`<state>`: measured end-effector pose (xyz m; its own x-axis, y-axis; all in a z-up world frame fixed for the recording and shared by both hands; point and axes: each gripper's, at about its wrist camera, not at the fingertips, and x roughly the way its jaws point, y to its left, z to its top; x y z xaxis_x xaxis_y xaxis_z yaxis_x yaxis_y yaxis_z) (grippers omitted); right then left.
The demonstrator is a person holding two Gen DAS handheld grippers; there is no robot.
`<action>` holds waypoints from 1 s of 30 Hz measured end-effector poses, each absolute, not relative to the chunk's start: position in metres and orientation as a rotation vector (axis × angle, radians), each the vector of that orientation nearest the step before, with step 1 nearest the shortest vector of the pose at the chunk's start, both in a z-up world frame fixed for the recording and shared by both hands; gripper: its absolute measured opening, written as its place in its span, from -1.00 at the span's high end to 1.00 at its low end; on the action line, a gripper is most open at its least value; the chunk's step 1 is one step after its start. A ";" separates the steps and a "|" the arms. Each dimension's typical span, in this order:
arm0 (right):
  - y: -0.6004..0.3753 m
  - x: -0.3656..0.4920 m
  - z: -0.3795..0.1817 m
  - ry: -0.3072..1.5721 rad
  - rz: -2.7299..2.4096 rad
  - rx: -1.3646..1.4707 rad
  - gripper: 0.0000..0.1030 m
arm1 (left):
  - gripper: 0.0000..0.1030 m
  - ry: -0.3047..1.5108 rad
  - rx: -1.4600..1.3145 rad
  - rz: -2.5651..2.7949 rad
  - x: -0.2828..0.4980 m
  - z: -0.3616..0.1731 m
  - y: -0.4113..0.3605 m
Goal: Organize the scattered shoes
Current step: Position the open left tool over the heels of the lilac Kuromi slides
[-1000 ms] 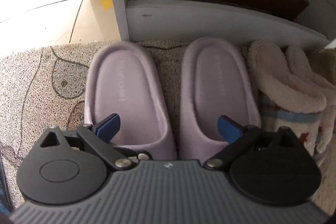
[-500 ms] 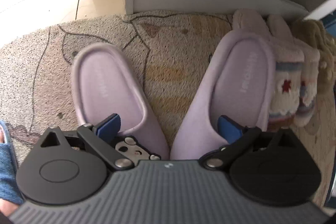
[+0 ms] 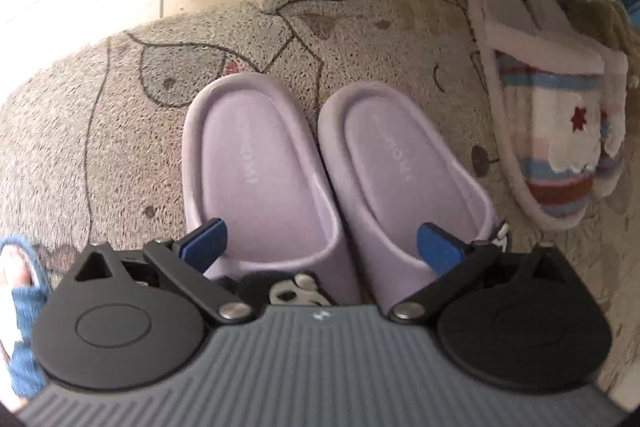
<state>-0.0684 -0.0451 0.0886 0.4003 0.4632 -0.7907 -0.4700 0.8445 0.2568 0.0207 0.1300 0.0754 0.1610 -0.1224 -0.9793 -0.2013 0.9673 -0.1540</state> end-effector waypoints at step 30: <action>-0.014 -0.099 0.080 0.867 0.555 -0.214 -0.54 | -1.00 1.337 -0.393 0.085 0.023 0.090 0.144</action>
